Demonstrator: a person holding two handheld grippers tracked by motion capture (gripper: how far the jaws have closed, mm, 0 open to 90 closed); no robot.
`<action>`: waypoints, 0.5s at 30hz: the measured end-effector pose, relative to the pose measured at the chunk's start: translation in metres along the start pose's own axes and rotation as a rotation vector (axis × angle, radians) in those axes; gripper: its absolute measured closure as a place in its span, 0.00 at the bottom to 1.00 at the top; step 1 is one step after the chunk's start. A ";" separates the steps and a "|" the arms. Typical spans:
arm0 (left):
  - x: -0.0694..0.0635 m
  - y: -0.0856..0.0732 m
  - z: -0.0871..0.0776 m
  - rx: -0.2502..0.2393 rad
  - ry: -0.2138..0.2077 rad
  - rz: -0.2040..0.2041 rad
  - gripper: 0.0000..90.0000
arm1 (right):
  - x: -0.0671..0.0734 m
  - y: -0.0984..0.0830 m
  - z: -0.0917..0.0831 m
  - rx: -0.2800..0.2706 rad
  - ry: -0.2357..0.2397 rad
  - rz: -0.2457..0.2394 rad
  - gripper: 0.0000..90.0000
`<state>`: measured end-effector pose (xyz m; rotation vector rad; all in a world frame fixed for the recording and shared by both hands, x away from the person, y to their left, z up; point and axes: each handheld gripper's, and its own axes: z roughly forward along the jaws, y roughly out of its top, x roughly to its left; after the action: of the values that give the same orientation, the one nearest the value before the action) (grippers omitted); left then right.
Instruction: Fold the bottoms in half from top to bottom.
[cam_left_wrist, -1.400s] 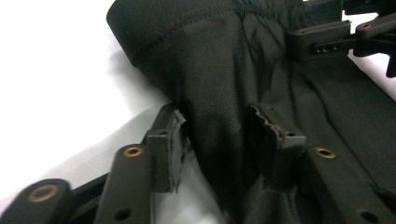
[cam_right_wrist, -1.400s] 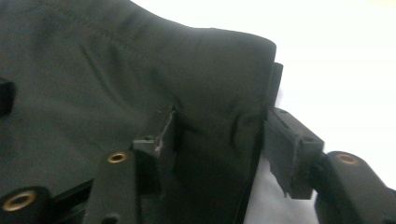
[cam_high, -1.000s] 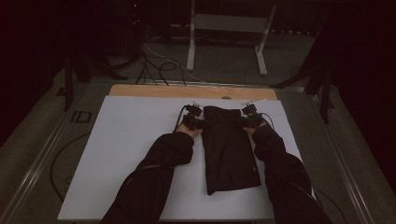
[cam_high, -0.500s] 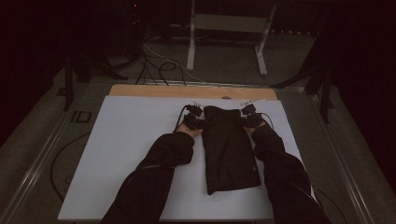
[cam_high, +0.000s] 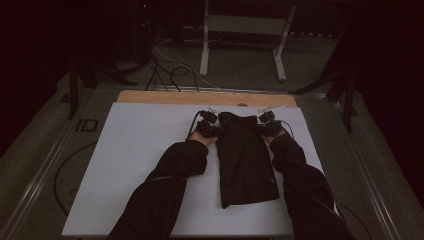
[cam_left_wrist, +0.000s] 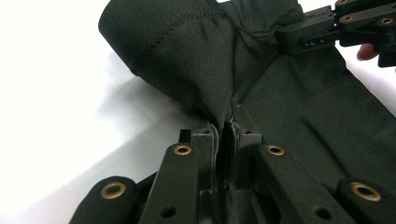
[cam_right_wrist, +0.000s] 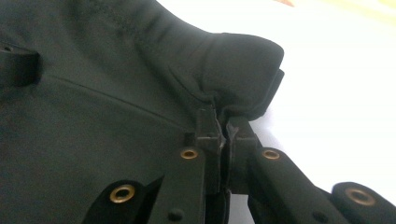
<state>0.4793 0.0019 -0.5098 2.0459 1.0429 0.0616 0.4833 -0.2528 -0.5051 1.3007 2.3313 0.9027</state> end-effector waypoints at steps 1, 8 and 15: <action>0.000 0.000 0.000 0.000 0.000 0.000 0.93 | 0.000 0.001 -0.001 -0.003 -0.005 -0.002 0.96; 0.002 0.011 -0.005 -0.004 0.016 0.028 0.93 | 0.001 0.005 -0.008 -0.035 -0.015 -0.001 0.96; 0.001 0.022 -0.015 -0.035 0.012 0.052 0.93 | 0.000 0.013 -0.016 -0.078 -0.022 0.005 0.96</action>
<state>0.4886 0.0051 -0.4849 2.0432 0.9897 0.1183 0.4822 -0.2538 -0.4844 1.2793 2.2534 0.9664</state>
